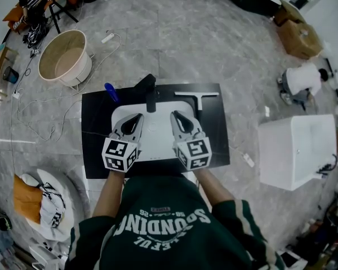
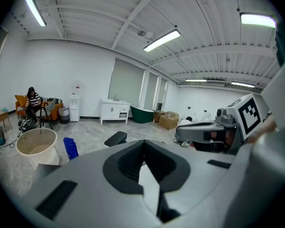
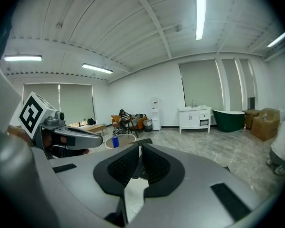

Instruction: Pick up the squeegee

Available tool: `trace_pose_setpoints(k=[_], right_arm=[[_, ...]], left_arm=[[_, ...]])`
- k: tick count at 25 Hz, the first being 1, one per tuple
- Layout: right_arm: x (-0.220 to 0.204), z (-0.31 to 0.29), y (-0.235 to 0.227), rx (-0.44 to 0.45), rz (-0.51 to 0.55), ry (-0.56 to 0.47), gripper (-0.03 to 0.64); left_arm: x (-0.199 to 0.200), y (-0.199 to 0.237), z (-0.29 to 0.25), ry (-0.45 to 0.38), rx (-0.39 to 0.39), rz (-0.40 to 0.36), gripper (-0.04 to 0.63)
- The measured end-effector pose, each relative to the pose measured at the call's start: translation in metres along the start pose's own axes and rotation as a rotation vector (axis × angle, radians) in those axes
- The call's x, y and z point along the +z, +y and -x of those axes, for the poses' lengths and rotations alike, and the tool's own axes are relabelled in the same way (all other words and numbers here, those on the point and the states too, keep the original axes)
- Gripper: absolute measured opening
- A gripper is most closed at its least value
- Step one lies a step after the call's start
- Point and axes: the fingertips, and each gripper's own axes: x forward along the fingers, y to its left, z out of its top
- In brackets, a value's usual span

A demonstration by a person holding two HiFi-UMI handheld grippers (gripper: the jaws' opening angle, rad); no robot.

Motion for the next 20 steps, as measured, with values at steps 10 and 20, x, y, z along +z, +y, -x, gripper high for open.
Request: trace_pose_setpoints(k=[10,20], right_arm=[[-0.017,0.008,-0.005,-0.017,-0.030,0.035,0.091],[-0.061,0.023,-0.031,-0.108,-0.060,0.099,0.157]], left_arm=[[-0.007,-0.009,-0.006,0.018,-0.022,-0.003,0.003],[-0.014,-0.020,-0.023,0.047,-0.060,-0.001,0.002]])
